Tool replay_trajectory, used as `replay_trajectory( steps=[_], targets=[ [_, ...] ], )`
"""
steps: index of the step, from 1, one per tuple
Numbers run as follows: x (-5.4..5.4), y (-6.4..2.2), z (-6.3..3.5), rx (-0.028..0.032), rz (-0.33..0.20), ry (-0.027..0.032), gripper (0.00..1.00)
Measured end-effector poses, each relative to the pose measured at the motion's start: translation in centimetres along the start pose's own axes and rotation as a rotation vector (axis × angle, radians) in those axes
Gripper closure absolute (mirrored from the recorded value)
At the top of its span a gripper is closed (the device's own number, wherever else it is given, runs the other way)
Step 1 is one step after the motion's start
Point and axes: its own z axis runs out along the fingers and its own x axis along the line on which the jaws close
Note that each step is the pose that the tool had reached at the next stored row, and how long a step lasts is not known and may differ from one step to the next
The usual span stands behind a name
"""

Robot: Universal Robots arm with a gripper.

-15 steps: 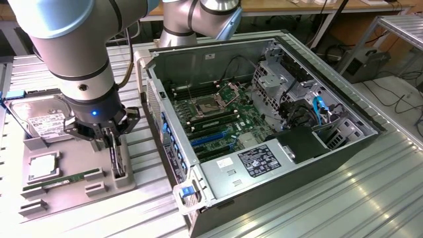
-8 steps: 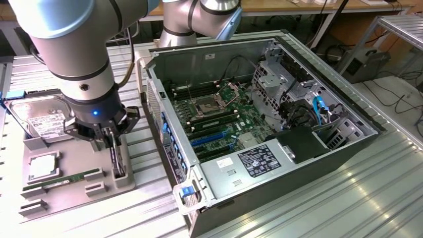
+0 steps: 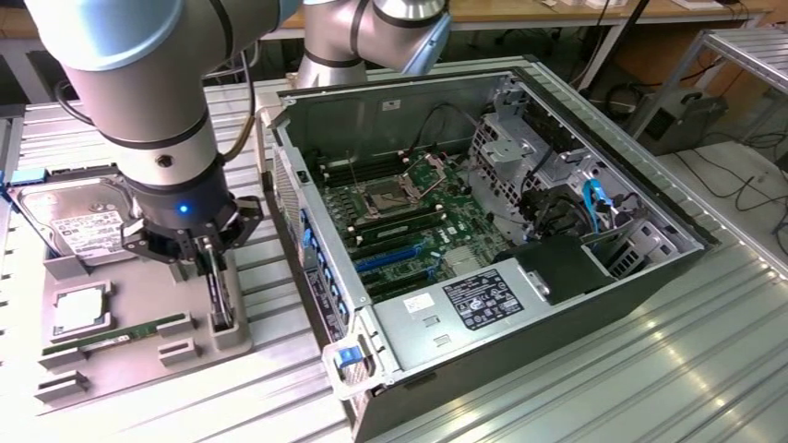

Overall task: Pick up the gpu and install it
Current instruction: 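Pick up the gpu and move the gpu toward the slot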

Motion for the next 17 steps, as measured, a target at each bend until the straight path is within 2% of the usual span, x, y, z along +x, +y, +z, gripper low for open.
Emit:
replay_trajectory(
  steps=[9, 17],
  targets=[
    [-0.48, -0.03, 0.0, -0.0004, -0.015, 0.0008, 0.74],
    [-0.51, 0.02, -0.84, -0.0004, -0.015, 0.0009, 0.74]
  ],
)
